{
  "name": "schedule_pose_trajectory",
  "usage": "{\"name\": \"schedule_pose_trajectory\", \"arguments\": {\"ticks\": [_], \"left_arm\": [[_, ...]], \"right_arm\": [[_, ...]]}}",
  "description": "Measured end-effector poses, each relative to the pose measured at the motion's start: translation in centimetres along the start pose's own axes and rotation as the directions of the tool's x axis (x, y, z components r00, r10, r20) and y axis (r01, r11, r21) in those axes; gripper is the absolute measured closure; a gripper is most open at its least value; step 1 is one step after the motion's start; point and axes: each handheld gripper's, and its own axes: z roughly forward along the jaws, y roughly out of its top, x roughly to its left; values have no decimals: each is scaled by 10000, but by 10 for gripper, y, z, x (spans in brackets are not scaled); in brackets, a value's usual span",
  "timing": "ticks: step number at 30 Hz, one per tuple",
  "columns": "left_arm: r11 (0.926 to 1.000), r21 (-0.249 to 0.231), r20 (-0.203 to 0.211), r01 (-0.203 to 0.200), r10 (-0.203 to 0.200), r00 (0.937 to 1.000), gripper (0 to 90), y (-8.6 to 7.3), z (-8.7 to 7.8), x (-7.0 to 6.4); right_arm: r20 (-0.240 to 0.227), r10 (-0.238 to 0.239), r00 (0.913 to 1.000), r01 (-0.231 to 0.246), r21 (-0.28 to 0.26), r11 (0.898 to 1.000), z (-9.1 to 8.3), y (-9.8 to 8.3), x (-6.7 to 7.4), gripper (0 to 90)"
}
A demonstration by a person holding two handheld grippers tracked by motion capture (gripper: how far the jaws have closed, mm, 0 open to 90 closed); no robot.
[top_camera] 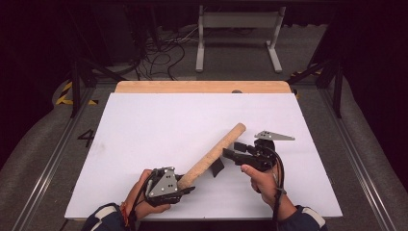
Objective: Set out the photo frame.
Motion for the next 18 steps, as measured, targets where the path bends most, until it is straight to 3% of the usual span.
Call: {"name": "schedule_pose_trajectory", "arguments": {"ticks": [11, 15, 18], "left_arm": [[10000, -53, 60, -23, 24, 10000, 632, 3, 2, -3], [10000, -12, 90, -38, 38, 10000, 625, 3, 3, -4], [10000, -2, 41, -60, 60, 10000, 616, 5, 5, -6]], "right_arm": [[-174, 999, 9948, -990, 459, 9940, 21, 2, 9, 211], [118, 1226, 9924, -1231, 631, 9904, 26, 5, 13, 177], [395, 1082, 9933, -1112, 846, 9902, 30, 7, 18, 146]]}}
